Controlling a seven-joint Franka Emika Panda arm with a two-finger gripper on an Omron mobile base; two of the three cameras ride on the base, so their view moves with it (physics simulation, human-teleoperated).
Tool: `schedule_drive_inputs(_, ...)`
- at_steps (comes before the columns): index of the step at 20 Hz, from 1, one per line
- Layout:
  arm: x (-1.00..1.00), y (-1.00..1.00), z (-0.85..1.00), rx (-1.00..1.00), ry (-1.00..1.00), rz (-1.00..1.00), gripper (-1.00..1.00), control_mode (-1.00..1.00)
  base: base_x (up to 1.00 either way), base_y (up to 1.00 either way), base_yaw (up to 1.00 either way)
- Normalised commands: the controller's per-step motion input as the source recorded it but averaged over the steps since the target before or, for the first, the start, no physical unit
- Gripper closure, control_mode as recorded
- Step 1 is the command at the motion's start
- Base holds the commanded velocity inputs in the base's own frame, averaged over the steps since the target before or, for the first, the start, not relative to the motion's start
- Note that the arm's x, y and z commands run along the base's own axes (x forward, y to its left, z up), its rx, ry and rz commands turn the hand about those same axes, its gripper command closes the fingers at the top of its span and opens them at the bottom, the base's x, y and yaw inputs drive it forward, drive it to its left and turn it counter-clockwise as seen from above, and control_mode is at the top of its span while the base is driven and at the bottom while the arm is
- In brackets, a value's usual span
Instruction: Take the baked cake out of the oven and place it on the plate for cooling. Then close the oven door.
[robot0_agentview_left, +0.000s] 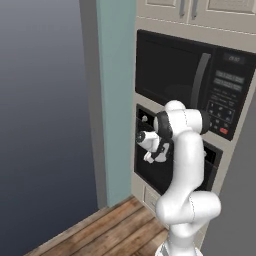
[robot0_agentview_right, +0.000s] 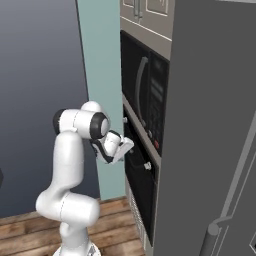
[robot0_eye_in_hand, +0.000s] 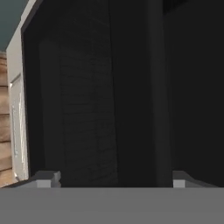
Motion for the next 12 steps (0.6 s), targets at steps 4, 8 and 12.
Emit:
schedule_drive_inputs(4, 0.28, 0.00, -0.14, 0.00, 0.00, 0.00, 1.00, -1.00, 0.00, 0.00, 0.00)
schedule_drive_inputs(8, 0.11, 0.58, -0.69, 0.00, 0.01, 0.01, 1.00, -1.00, 0.00, 0.00, 0.00)
schedule_drive_inputs(12, -0.08, 1.00, -1.00, 0.00, 0.06, 0.04, 1.00, -1.00, 0.00, 0.00, 0.00)
